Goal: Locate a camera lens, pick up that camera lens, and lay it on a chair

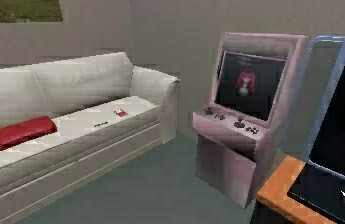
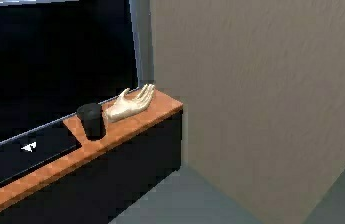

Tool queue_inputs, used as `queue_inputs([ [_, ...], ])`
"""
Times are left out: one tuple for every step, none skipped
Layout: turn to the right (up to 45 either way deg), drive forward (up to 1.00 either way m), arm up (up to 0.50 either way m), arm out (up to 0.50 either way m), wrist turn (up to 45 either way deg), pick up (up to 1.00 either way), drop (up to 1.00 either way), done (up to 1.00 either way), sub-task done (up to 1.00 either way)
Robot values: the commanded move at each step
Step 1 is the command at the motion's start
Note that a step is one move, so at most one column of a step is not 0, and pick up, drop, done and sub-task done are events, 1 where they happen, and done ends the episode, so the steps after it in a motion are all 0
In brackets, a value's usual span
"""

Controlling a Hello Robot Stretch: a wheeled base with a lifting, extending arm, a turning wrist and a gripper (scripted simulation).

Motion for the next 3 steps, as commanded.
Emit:
queue_inputs([
  [-21.0, 0.0, 0.0, 0.0, 0.0, 0.0, 0.0, 0.0, 0.0],
  [45.0, 0.0, 0.0, 0.0, 0.0, 0.0, 0.0, 0.0, 0.0],
  [33.0, 0.0, 0.0, 0.0, 0.0, 0.0, 0.0, 0.0, 0.0],
])
